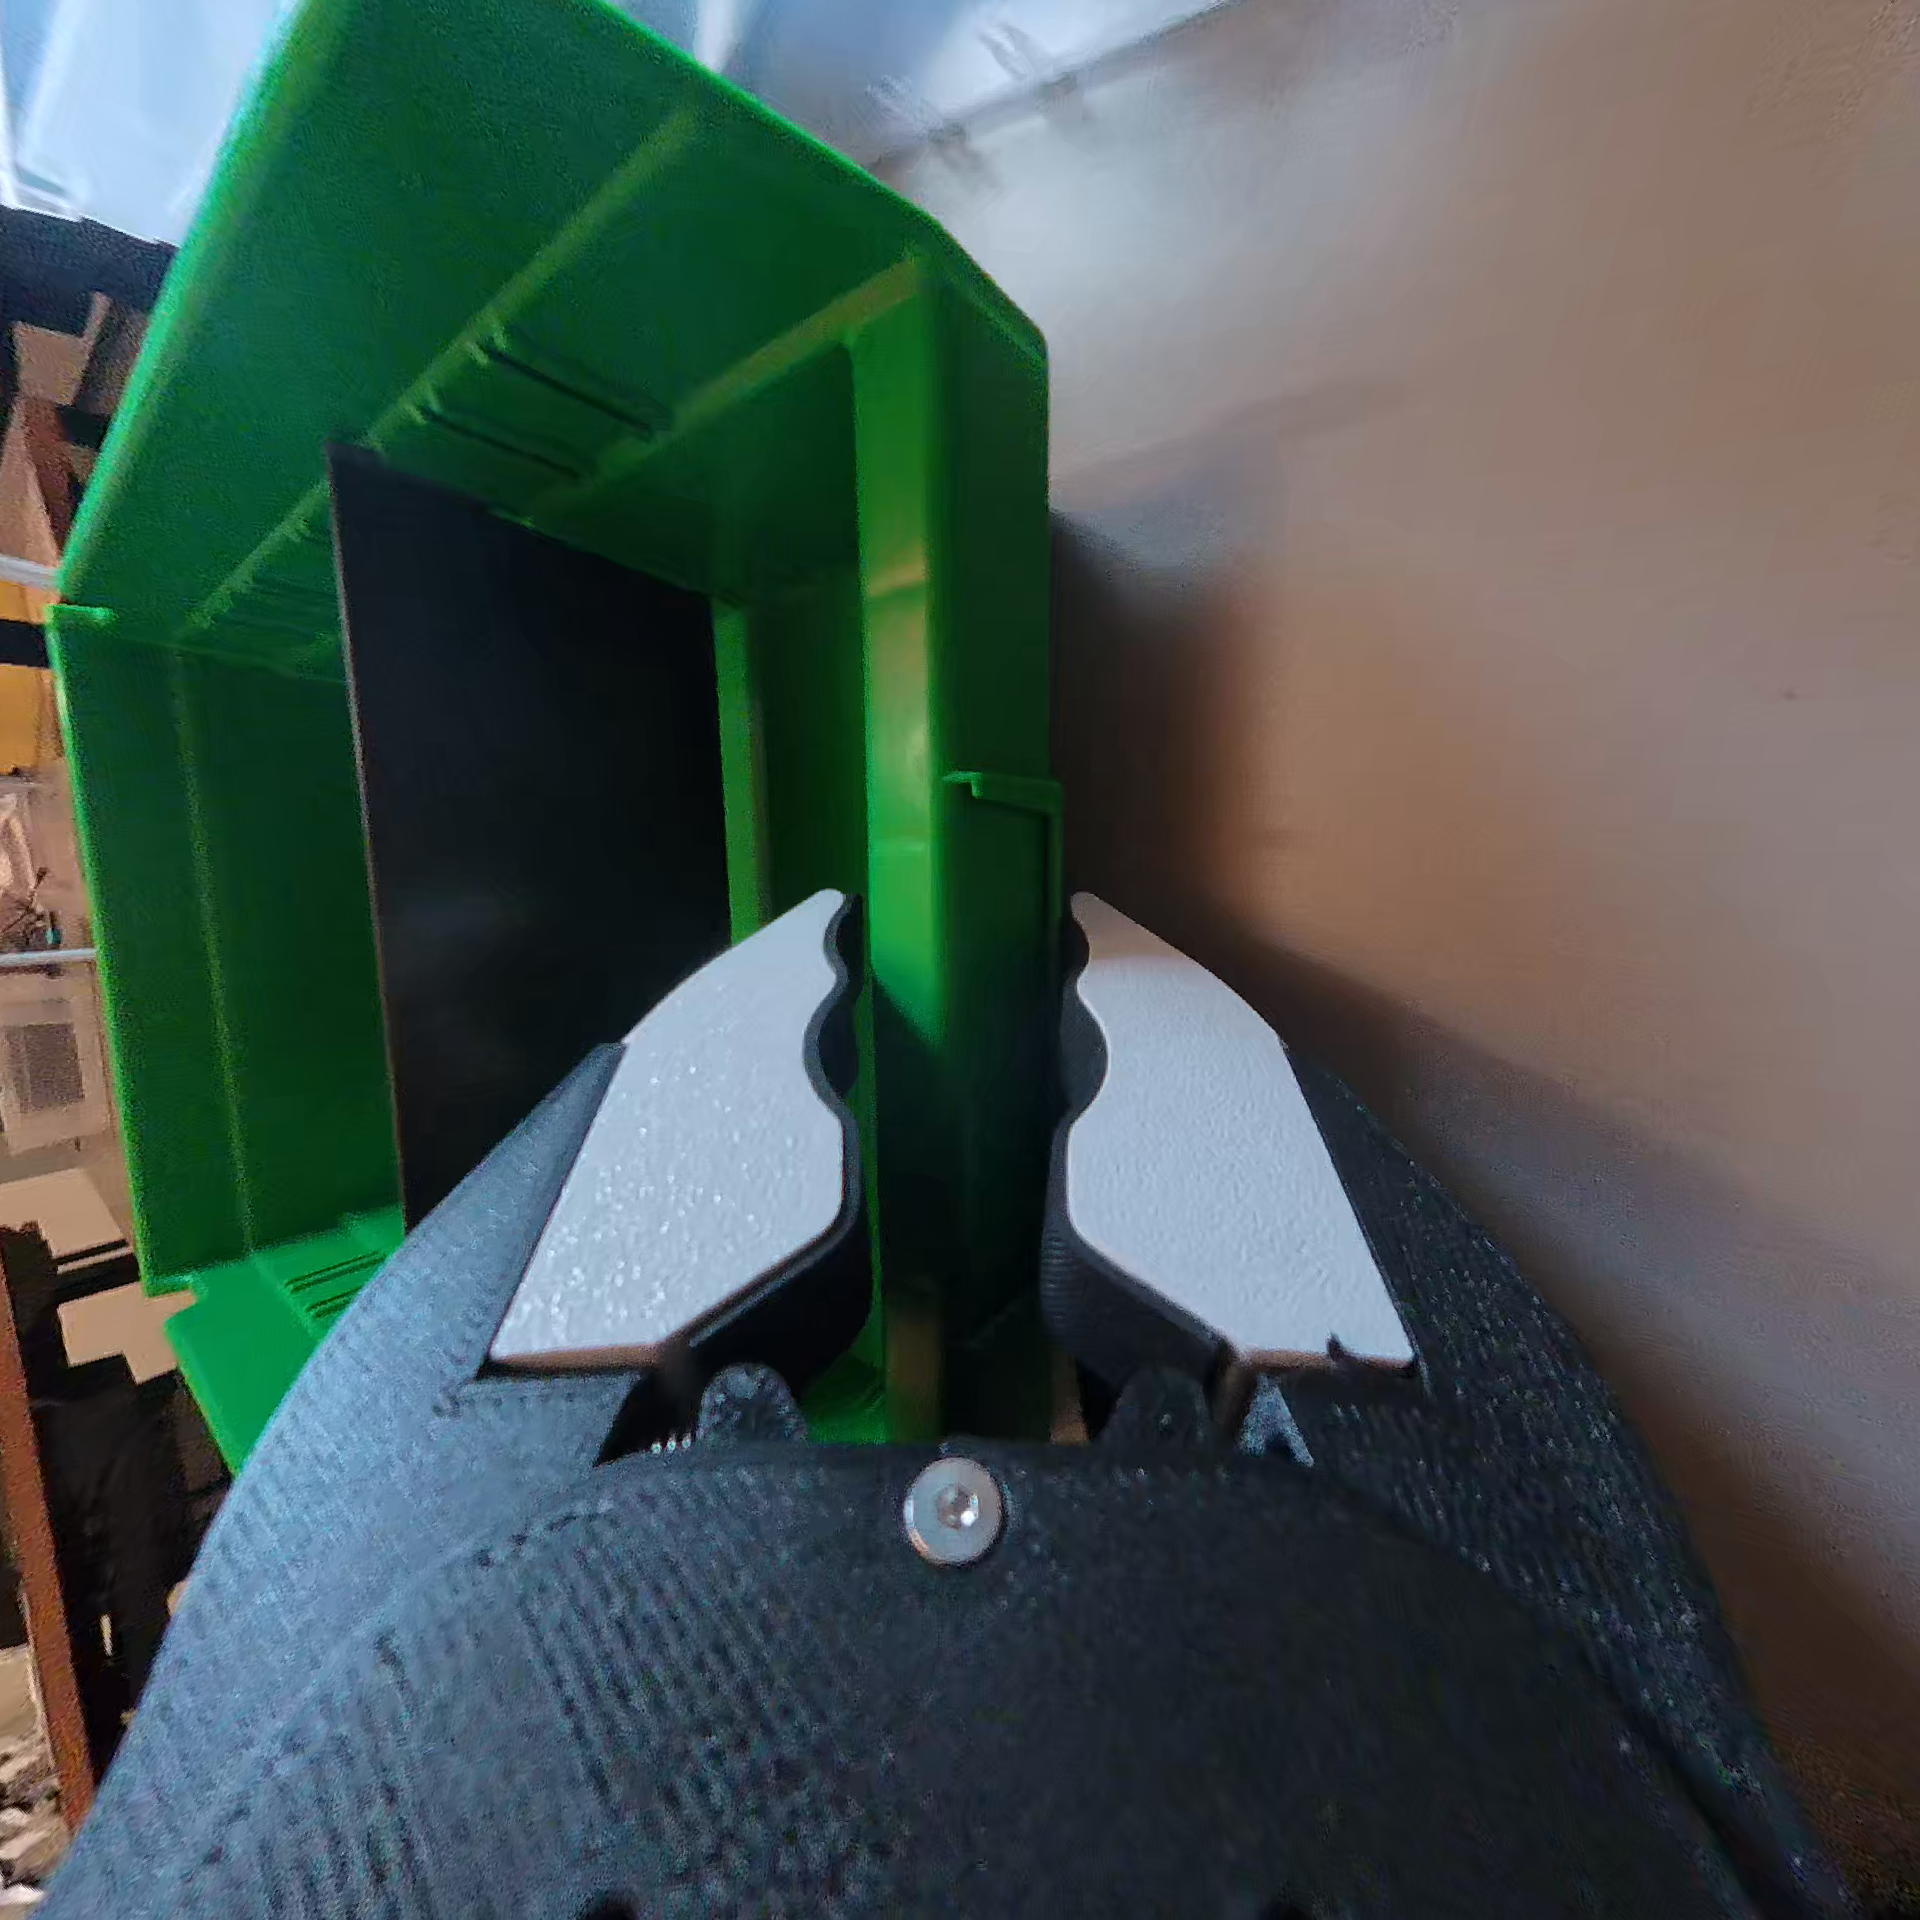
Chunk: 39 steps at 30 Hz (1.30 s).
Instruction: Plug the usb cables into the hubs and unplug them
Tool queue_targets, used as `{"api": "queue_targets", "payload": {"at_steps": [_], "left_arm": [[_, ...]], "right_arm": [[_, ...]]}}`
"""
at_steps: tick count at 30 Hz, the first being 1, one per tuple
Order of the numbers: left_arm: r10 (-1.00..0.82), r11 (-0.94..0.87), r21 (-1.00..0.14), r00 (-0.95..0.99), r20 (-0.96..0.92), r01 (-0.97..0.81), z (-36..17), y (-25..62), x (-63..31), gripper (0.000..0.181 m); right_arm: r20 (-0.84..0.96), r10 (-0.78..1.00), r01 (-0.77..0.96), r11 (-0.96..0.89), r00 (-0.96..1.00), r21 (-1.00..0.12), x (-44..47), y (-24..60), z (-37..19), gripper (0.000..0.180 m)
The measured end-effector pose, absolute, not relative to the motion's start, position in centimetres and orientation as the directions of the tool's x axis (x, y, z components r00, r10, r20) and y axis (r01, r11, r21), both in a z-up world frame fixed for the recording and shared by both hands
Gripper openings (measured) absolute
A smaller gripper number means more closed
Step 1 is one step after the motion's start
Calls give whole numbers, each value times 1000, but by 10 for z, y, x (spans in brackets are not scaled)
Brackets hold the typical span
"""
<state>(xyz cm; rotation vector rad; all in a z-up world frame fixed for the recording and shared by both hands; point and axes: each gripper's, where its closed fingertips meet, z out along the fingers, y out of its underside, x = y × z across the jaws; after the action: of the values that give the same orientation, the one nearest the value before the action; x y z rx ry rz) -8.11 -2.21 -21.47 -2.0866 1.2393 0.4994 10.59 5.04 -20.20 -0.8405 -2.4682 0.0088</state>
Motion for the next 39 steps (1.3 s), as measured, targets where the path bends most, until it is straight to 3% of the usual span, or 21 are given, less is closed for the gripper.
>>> {"api": "queue_targets", "payload": {"at_steps": [3, 8, 11, 14, 18, 24, 26, 28, 32, 39], "left_arm": [[-572, -350, -450, 568, -592, -822, -204, -17, -76, 44], [-485, -279, -780, 783, -390, -561, -155, -34, -37, 38], [-459, -241, -913, 867, -193, -330, -130, -47, -9, 39], [-439, -190, -971, 897, -45, -142, -110, -52, 19, 41], [-382, -162, -986, 923, 37, -27, -105, -35, 45, 45], [-224, -298, -948, 974, -40, -108, -141, 17, 47, 51], [-189, -316, -940, 979, -70, -128, -151, 29, 47, 40], [-127, -319, -917, 970, -207, -237, -155, 38, 35, 21], [-84, -301, -902, 951, -298, -309, -155, 45, 31, 16], [-115, -178, -928, 943, -311, -327, -114, 16, 48, 13]], "right_arm": [[568, 546, 543, 817, -616, -195, 100, 34, -190, 33], [484, 814, 452, 581, -322, -677, 107, -2, -107, 33], [397, 918, 401, 361, 9, -842, 138, 40, -76, 33], [193, 918, 308, 84, 345, -948, 187, 93, -80, 38], [-7, 857, 232, -148, 516, -962, 225, 118, -120, 47], [-56, 890, 328, -225, 453, -918, 200, 118, -151, 51], [-23, 887, 370, -216, 462, -904, 191, 123, -162, 45], [1, 875, 378, -208, 483, -902, 186, 128, -165, 25], [196, 832, 448, -69, 519, -891, 190, 132, -162, 16], [224, 817, 314, 55, 531, -948, 208, 98, -118, 12]]}}
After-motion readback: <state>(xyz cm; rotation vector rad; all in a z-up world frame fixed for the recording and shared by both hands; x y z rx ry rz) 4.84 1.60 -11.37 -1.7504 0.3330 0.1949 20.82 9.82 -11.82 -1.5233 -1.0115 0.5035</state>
